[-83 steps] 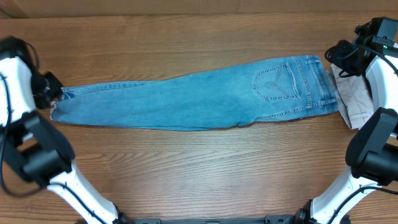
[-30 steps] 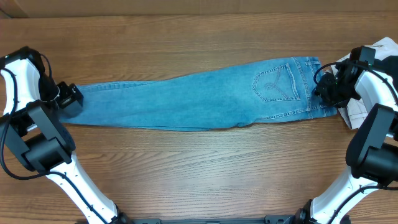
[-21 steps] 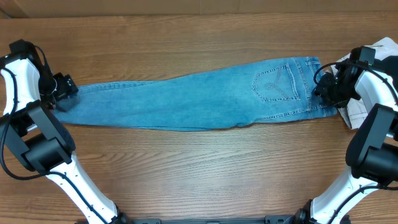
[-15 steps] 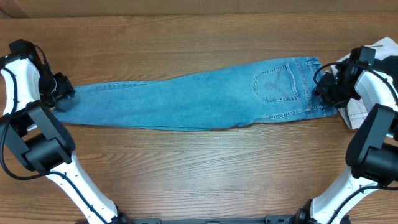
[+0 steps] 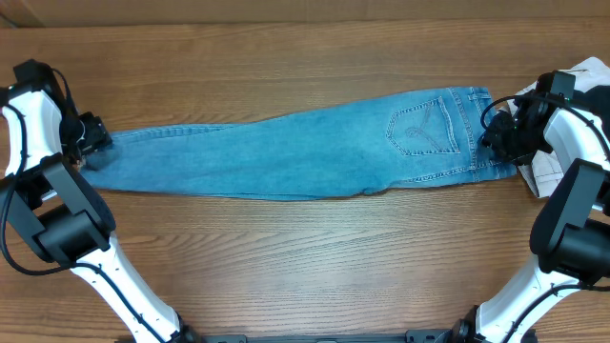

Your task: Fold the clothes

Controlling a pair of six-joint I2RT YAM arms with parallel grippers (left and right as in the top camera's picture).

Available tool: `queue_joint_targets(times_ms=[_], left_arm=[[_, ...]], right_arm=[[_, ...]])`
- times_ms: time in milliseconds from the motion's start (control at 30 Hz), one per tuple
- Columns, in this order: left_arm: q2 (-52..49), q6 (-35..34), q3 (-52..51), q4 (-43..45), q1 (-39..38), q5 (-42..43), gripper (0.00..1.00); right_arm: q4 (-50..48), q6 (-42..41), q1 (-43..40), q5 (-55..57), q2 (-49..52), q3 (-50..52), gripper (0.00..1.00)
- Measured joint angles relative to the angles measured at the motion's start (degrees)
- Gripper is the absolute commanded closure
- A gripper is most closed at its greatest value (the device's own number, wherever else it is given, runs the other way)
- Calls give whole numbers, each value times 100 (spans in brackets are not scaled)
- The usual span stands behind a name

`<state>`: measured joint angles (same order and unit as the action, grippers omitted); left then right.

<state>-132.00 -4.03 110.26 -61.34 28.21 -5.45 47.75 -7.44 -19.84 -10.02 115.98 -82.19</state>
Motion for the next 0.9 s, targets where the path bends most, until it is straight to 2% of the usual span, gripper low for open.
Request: queue_joint_targets(times_ms=[133, 267, 433, 500, 700, 900], left_arm=[[4, 24, -356, 229, 2, 4, 45], [4, 105, -481, 249, 2, 24, 79], [9, 125, -481, 271, 4, 31, 92], [9, 125, -481, 267, 4, 31, 96], [9, 125, -382, 70, 4, 31, 96], [33, 120, 254, -186, 44, 146, 96]], right_arm=[[0, -2, 0, 0, 0, 0, 49], [0, 2, 2, 0, 0, 0, 50], [-4, -2, 0, 0, 0, 2, 49], [-2, 0, 0, -2, 0, 2, 49], [-4, 0, 0, 0, 0, 2, 50], [2, -4, 0, 0, 0, 4, 49]])
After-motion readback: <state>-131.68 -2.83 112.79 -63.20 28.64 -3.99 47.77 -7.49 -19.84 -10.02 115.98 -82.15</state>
